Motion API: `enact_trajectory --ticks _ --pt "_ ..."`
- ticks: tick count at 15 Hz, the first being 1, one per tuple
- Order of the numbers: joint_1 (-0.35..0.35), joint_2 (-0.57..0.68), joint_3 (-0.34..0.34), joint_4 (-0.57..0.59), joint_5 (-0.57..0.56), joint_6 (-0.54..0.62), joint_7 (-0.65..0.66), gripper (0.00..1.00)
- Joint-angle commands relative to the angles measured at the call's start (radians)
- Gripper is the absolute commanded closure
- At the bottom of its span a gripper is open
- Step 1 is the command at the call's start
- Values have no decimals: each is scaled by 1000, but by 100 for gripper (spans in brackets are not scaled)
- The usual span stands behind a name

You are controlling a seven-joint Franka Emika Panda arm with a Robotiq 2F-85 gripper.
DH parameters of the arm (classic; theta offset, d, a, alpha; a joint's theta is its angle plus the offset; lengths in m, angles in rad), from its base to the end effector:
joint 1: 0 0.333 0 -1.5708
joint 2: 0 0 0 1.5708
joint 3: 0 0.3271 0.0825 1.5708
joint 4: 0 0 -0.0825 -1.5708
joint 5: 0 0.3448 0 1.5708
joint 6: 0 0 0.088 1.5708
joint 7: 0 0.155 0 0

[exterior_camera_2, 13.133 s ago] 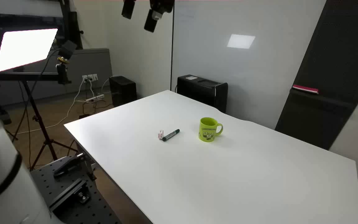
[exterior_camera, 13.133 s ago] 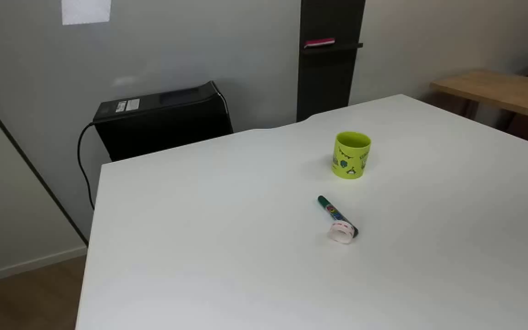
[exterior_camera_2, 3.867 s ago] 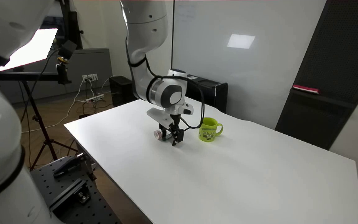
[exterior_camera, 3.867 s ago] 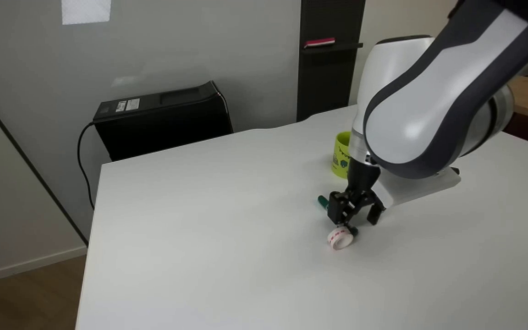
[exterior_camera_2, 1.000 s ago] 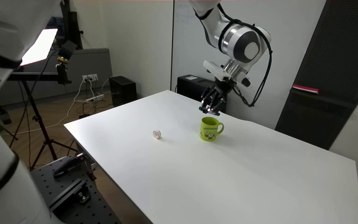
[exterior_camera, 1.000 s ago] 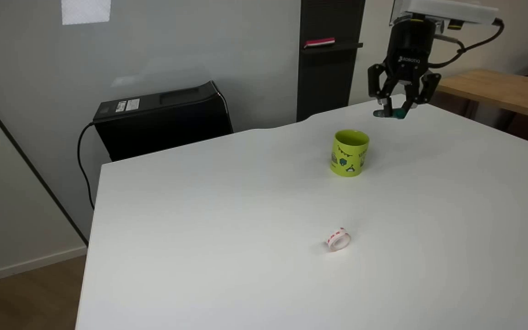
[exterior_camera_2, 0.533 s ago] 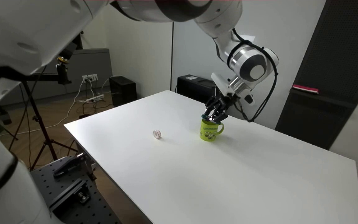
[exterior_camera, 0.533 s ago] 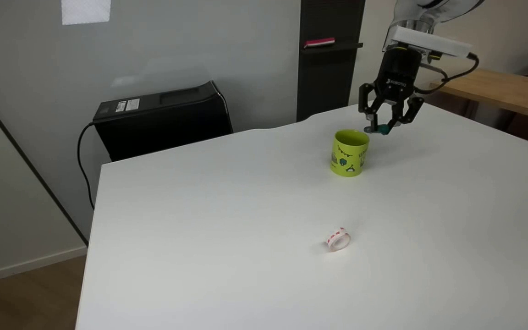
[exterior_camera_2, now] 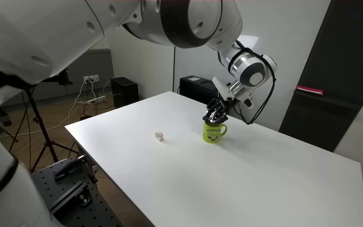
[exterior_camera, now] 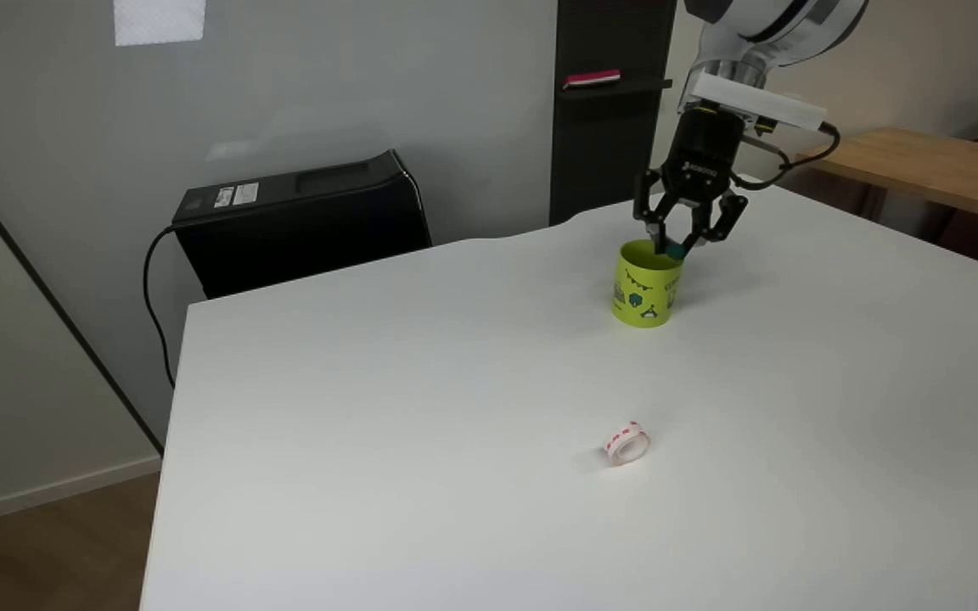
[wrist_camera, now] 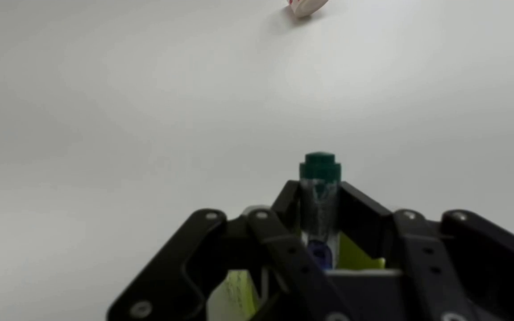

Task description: Put the marker in the mug

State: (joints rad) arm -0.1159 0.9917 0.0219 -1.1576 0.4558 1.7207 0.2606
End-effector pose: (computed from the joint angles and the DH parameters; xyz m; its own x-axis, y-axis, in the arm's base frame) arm 0.6793 -0.0056 0.1592 0.7748 -0.3679 -0.5141 -0.5500 -0.7932 -0.2613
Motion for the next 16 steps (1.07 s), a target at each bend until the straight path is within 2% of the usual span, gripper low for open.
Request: enact_trajectory --ticks 1,6,16 --pt "12 28 15 103 -5 -40 57 95" --pt "18 26 35 137 8 -59 87 95" --pt "16 5 35 58 27 -56 129 95"
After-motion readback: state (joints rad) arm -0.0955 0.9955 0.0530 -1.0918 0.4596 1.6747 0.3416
